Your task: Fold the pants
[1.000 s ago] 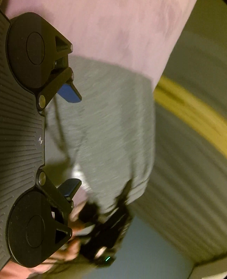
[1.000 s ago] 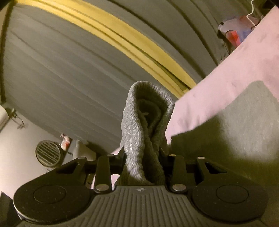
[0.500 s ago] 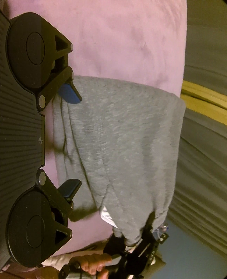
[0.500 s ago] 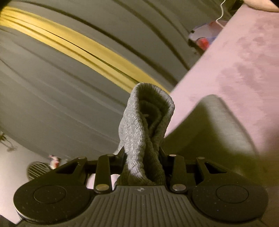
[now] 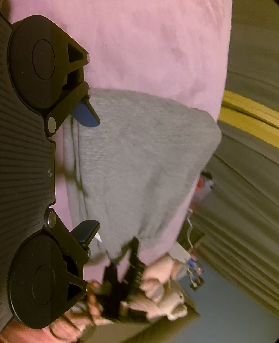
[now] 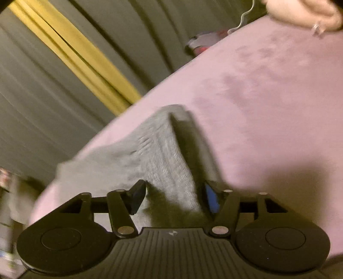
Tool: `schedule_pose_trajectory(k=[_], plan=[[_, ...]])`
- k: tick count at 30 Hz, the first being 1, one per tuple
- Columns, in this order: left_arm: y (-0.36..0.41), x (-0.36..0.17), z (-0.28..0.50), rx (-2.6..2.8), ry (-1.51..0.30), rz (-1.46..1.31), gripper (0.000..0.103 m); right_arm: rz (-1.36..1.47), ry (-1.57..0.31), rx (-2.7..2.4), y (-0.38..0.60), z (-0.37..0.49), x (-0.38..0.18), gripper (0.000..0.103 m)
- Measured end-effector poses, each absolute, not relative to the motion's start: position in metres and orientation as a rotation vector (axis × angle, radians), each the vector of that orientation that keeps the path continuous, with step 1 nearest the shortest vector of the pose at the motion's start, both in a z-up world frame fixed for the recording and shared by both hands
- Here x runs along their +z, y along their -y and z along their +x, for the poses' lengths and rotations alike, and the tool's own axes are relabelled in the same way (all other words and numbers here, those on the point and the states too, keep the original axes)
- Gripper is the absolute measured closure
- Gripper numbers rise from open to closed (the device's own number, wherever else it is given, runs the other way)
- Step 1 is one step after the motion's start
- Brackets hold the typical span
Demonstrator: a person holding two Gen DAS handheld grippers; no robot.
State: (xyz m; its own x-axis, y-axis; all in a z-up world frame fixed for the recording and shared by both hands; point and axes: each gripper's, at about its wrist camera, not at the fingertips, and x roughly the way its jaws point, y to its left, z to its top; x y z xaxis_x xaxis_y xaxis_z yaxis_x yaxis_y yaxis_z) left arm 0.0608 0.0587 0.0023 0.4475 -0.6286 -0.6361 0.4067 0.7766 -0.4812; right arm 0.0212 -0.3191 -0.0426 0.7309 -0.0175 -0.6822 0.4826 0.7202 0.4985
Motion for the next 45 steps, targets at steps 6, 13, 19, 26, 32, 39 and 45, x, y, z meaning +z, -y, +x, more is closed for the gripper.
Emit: schedule_pose_trajectory(k=[6,13,19,26,32,39,45], plan=[[-0.077,0.009,0.066,-0.661,-0.837,-0.369,0.005,0.598,-0.67,-0.295,0.306,0.011,-0.036,0.018],[-0.074,-0.002,0.079,-0.465,-0.894,-0.305,0.005,0.63,-0.777,-0.302,0.311,0.022,-0.071,0.004],[-0.068,-0.008,0.079,-0.434,-0.917,-0.22,0.005,0.6,-0.74,-0.269,0.301,0.01,-0.058,0.004],[-0.055,-0.03,0.093,-0.356,-1.074,-0.145,0.004,0.51,-0.831,-0.326,0.293,0.017,-0.065,0.004],[-0.054,-0.031,0.088,-0.332,-1.069,-0.118,0.003,0.582,-0.811,-0.291,0.302,0.015,-0.074,0.004],[-0.046,-0.027,0.083,-0.329,-1.033,-0.052,0.003,0.578,-0.801,-0.3,0.299,0.014,-0.075,0.004],[-0.047,-0.02,0.08,-0.321,-1.003,-0.051,0.003,0.58,-0.793,-0.306,0.298,0.013,-0.076,0.004]])
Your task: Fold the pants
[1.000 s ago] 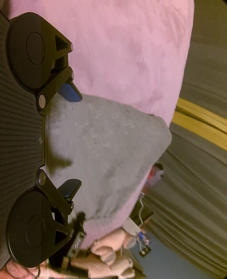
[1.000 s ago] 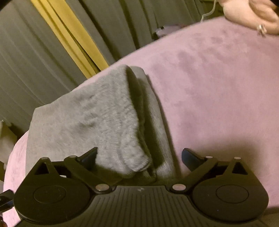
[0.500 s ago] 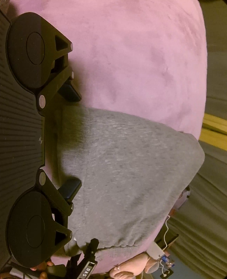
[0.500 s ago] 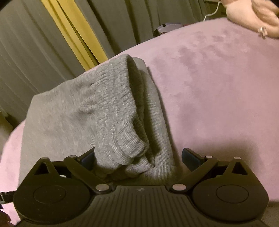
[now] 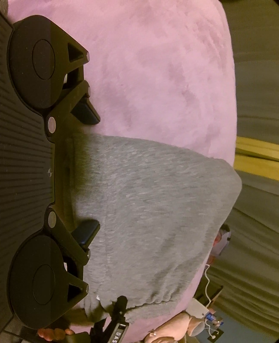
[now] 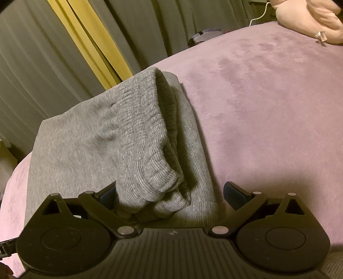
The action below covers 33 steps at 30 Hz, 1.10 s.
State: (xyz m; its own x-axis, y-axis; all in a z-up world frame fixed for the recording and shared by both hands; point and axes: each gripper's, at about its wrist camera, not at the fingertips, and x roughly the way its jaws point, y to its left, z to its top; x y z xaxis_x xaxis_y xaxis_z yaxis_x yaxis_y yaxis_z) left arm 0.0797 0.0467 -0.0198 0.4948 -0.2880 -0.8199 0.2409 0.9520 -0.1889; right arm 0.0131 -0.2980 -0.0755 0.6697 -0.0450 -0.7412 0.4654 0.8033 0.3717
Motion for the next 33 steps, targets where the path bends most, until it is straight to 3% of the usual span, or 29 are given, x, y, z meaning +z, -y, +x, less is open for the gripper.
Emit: schedule_pose_trajectory(k=[7,18,22,23,27,29,31,33], plan=[[-0.086,0.006,0.072,-0.343,-0.806,-0.327,0.004,0.596,-0.782,-0.305,0.3,0.013,-0.077,0.004],[-0.041,-0.028,0.094,-0.31,-1.027,-0.044,0.007,0.595,-0.77,-0.309,0.297,0.013,-0.078,0.004],[-0.065,-0.024,0.096,-0.327,-1.03,-0.196,0.053,0.611,-0.771,-0.302,0.3,0.013,-0.077,0.004],[-0.069,-0.023,0.097,-0.322,-1.033,-0.224,0.056,0.628,-0.774,-0.291,0.303,0.014,-0.077,0.004],[-0.077,-0.028,0.11,-0.315,-1.067,-0.309,0.051,0.778,-0.764,-0.219,0.323,0.014,-0.08,0.004],[-0.078,-0.029,0.118,-0.327,-1.061,-0.326,0.041,0.853,-0.752,-0.197,0.334,0.014,-0.084,0.004],[-0.076,-0.028,0.126,-0.353,-1.045,-0.345,0.022,0.908,-0.741,-0.17,0.343,0.016,-0.087,0.004],[-0.074,-0.029,0.137,-0.379,-1.039,-0.374,0.015,0.95,-0.734,-0.129,0.35,0.02,-0.091,0.004]])
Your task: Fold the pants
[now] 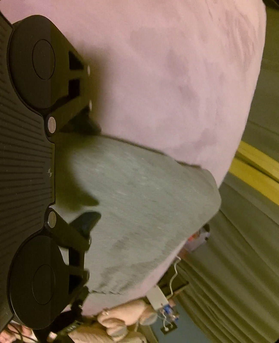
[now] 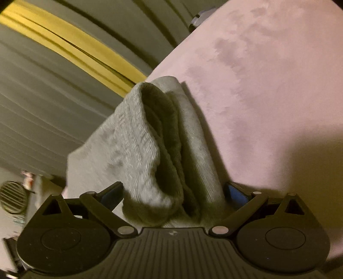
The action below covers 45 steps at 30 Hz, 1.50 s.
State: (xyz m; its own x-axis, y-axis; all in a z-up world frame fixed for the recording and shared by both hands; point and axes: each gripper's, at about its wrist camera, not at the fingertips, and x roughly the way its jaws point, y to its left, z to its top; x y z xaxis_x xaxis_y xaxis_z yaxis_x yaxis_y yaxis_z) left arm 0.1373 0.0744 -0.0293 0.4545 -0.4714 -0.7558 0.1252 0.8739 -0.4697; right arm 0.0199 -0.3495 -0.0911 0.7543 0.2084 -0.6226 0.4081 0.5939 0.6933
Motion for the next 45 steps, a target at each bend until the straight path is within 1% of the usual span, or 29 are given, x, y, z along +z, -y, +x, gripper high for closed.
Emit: schedule_pose_trajectory(k=[6,8,9,12,13,15,17,18,19,20,21,22,23,25,28,32,35,36,37,38,39,40,41,42,44,45], plan=[[-0.071,-0.048,0.173,-0.435,-1.096,-0.452,0.016,0.923,-0.786,-0.004,0.357,0.048,-0.095,0.004],[-0.067,-0.05,0.183,-0.467,-1.092,-0.437,0.017,0.93,-0.793,0.028,0.362,0.056,-0.097,0.004],[-0.064,-0.051,0.187,-0.477,-1.092,-0.423,0.019,0.96,-0.789,0.037,0.366,0.058,-0.1,0.004],[-0.057,-0.053,0.198,-0.501,-1.081,-0.388,0.02,1.049,-0.775,0.06,0.378,0.066,-0.106,0.003],[-0.053,-0.052,0.202,-0.505,-1.079,-0.367,0.022,1.045,-0.778,0.065,0.379,0.07,-0.106,0.003],[-0.045,-0.051,0.212,-0.502,-1.095,-0.328,0.023,0.997,-0.788,0.063,0.376,0.077,-0.104,0.004],[-0.038,-0.05,0.218,-0.513,-1.088,-0.301,0.031,0.938,-0.778,0.045,0.368,0.083,-0.099,0.004],[-0.036,-0.05,0.219,-0.527,-1.081,-0.293,0.043,0.915,-0.768,0.027,0.365,0.084,-0.097,0.007],[-0.036,-0.049,0.216,-0.539,-1.072,-0.295,0.053,0.876,-0.765,-0.005,0.36,0.084,-0.094,0.022],[-0.039,-0.047,0.213,-0.544,-1.061,-0.298,0.059,0.815,-0.774,-0.035,0.355,0.086,-0.09,0.033],[-0.039,-0.044,0.21,-0.549,-1.041,-0.297,0.072,0.785,-0.774,-0.039,0.35,0.086,-0.087,0.036],[-0.04,-0.041,0.206,-0.55,-1.019,-0.296,0.076,0.759,-0.771,-0.045,0.344,0.087,-0.082,0.04],[-0.039,-0.037,0.202,-0.55,-0.995,-0.291,0.077,0.728,-0.772,-0.054,0.339,0.088,-0.077,0.043],[-0.034,-0.031,0.197,-0.543,-0.956,-0.255,0.08,0.692,-0.757,-0.062,0.331,0.091,-0.068,0.046],[-0.028,-0.018,0.191,-0.549,-0.894,-0.237,0.081,0.691,-0.714,-0.058,0.327,0.093,-0.054,0.048],[-0.02,-0.004,0.196,-0.55,-0.853,-0.234,0.081,0.689,-0.645,-0.042,0.329,0.101,-0.034,0.049],[-0.017,-0.002,0.203,-0.53,-0.828,-0.286,0.081,0.681,-0.61,-0.061,0.335,0.114,-0.025,0.049],[-0.014,0.0,0.204,-0.526,-0.814,-0.277,0.081,0.688,-0.601,-0.067,0.338,0.117,-0.022,0.049],[-0.012,0.0,0.207,-0.51,-0.818,-0.267,0.077,0.69,-0.599,-0.074,0.34,0.12,-0.02,0.048],[-0.011,-0.001,0.211,-0.479,-0.836,-0.254,0.073,0.677,-0.61,-0.082,0.339,0.124,-0.019,0.045],[-0.009,-0.004,0.214,-0.434,-0.862,-0.232,0.066,0.659,-0.638,-0.097,0.339,0.131,-0.022,0.041],[-0.008,-0.006,0.215,-0.4,-0.874,-0.205,0.062,0.638,-0.666,-0.122,0.341,0.133,-0.023,0.031],[-0.009,-0.007,0.212,-0.365,-0.871,-0.171,0.058,0.601,-0.702,-0.177,0.341,0.132,-0.025,0.025],[-0.012,-0.006,0.207,-0.336,-0.858,-0.134,0.052,0.557,-0.725,-0.236,0.341,0.127,-0.027,0.023],[-0.017,-0.003,0.192,-0.332,-0.825,-0.095,0.048,0.445,-0.714,-0.308,0.335,0.113,-0.025,0.01],[-0.019,-0.001,0.183,-0.344,-0.815,-0.099,0.037,0.432,-0.697,-0.291,0.331,0.105,-0.023,0.008]])
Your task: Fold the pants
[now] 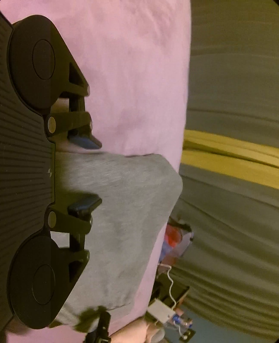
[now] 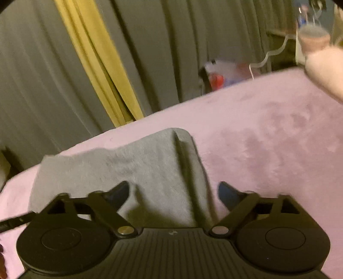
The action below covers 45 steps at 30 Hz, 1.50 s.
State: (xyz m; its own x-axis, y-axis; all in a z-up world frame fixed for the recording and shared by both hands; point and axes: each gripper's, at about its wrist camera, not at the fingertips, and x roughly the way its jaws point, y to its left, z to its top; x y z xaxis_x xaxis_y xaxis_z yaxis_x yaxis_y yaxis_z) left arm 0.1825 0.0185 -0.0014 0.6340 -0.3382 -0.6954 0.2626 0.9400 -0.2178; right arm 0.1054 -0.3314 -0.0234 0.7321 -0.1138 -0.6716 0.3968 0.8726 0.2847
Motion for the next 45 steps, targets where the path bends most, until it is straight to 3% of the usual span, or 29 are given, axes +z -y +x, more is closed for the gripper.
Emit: schedule_pose_trajectory(k=[1,2,5,7,14,18,31,40,45], plan=[[-0.021,-0.001,0.173,-0.357,-0.811,-0.11,0.023,0.431,-0.667,-0.241,0.327,0.093,-0.023,0.005],[-0.025,-0.004,0.164,-0.372,-0.807,-0.118,0.018,0.43,-0.647,-0.199,0.323,0.082,-0.024,0.004],[-0.024,-0.03,0.153,-0.317,-0.88,-0.048,0.015,0.357,-0.684,-0.199,0.315,0.065,-0.043,0.004],[-0.017,-0.047,0.156,-0.296,-0.895,0.039,0.005,0.318,-0.74,-0.241,0.314,0.061,-0.06,0.004],[0.003,-0.024,0.108,-0.176,-0.775,0.148,0.006,0.259,-0.625,-0.338,0.269,0.024,-0.023,0.004],[0.021,-0.022,0.076,-0.197,-0.758,0.204,0.005,0.269,-0.782,-0.299,0.238,0.002,-0.042,0.004],[0.027,-0.048,0.055,-0.166,-0.962,0.132,0.003,0.11,-0.942,-0.335,0.191,0.002,-0.055,0.004],[0.037,-0.05,0.048,-0.208,-0.954,0.158,0.002,0.141,-0.95,-0.319,0.187,0.009,-0.053,0.004],[0.033,-0.044,0.048,-0.217,-0.928,0.102,0.002,0.123,-0.864,-0.355,0.189,0.008,-0.044,0.004]])
